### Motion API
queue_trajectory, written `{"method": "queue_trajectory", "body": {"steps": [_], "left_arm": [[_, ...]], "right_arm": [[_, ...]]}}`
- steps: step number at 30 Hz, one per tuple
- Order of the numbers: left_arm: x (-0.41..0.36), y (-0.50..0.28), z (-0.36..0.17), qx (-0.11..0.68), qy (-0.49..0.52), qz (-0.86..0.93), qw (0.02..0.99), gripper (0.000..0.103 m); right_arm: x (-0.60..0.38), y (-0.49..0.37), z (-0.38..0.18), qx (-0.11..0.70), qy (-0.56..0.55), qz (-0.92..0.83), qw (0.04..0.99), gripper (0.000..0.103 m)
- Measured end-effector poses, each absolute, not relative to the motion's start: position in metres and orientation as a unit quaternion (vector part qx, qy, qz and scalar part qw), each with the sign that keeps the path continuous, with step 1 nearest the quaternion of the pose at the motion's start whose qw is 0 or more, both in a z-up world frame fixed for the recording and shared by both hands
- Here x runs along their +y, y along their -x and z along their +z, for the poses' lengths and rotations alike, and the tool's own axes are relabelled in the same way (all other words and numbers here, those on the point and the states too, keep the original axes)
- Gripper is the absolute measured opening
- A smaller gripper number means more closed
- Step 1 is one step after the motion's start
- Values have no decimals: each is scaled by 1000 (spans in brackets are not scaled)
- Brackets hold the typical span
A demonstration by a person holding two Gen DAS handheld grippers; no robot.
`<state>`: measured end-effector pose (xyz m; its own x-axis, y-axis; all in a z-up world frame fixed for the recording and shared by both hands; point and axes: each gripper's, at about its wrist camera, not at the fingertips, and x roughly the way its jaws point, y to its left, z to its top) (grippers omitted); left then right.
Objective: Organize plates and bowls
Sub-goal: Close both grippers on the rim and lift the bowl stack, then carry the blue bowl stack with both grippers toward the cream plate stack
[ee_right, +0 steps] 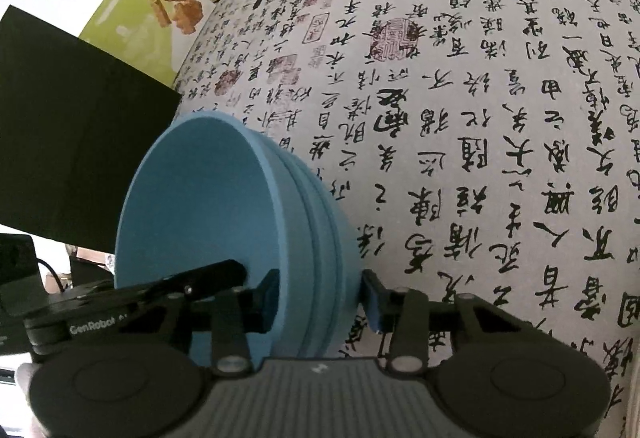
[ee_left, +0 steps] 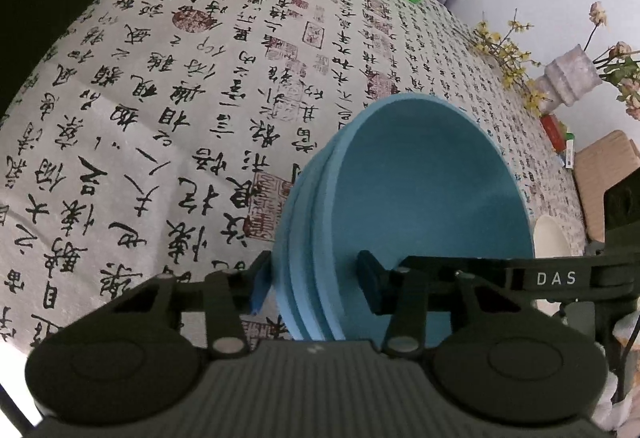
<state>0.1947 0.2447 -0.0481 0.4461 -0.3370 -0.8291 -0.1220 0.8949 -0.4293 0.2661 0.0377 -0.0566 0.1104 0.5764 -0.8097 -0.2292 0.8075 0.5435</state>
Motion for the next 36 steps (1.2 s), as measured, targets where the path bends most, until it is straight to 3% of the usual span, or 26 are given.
{"method": "queue_trajectory", "body": {"steps": [26,36], "left_arm": [[243,-195,-47,523,222,-47,821,45],[242,-191,-49,532,226,-54,814,51]], "right_arm": [[33,-267,-57,613,-156,269,726,41],[41,-261,-56,615,-141,279,724,44]]}}
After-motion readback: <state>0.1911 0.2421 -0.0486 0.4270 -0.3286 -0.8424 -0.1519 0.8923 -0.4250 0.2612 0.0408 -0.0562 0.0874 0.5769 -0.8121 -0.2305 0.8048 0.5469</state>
